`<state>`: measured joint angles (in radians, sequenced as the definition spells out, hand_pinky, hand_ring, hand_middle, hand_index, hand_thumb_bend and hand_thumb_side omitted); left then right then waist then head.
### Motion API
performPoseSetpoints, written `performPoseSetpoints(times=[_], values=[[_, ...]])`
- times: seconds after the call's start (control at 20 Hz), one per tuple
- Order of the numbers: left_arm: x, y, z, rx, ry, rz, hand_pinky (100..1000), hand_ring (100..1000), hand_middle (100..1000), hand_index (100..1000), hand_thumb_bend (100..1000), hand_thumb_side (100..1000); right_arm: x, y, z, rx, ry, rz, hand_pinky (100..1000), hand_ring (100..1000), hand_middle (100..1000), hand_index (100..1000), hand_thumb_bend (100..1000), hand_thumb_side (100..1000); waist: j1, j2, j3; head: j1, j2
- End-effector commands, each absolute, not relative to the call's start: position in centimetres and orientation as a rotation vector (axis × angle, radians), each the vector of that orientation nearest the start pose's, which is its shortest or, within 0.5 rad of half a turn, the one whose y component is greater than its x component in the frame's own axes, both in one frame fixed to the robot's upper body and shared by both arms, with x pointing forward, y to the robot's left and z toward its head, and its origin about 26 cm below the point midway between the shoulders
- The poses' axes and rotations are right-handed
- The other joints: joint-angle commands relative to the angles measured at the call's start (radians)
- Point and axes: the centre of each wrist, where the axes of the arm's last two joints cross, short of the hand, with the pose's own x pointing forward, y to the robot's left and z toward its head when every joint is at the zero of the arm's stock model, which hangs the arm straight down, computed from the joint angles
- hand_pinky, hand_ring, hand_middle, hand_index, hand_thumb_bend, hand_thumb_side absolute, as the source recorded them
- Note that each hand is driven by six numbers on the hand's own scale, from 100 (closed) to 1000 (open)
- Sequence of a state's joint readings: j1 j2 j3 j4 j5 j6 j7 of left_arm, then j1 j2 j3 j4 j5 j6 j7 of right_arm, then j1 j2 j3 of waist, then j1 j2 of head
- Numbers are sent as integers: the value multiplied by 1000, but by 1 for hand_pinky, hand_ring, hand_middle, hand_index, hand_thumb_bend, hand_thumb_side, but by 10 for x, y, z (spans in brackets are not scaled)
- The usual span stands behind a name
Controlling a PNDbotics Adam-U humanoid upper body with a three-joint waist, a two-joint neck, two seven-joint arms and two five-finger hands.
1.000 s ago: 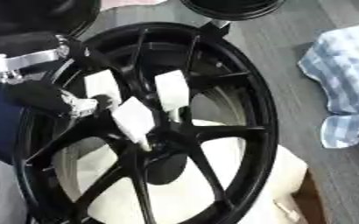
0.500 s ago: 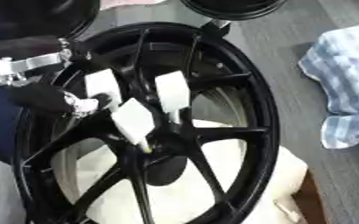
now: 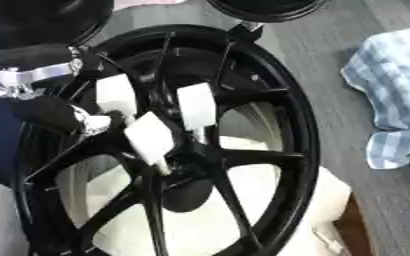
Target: Pull the pin out of the wheel hub.
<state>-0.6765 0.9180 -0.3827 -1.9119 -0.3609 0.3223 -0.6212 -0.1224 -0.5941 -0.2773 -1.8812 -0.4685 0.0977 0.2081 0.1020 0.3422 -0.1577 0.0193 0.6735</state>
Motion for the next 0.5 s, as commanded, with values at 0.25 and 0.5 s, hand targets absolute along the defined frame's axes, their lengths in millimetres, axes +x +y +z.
performPoseSetpoints(times=[0.25, 0.5], values=[[307, 244, 306, 674, -1546, -1564, 887, 658, 482, 684, 100, 604, 276, -397, 200, -68, -1971, 299, 857, 700, 644, 560, 123, 427, -7, -20, 6, 0, -4], [300, 238, 308, 595, -1665, -1523, 865, 561, 379, 617, 100, 576, 276, -399, 197, -76, -1956, 284, 857, 699, 642, 559, 126, 428, -8, -25, 8, -1, -3]])
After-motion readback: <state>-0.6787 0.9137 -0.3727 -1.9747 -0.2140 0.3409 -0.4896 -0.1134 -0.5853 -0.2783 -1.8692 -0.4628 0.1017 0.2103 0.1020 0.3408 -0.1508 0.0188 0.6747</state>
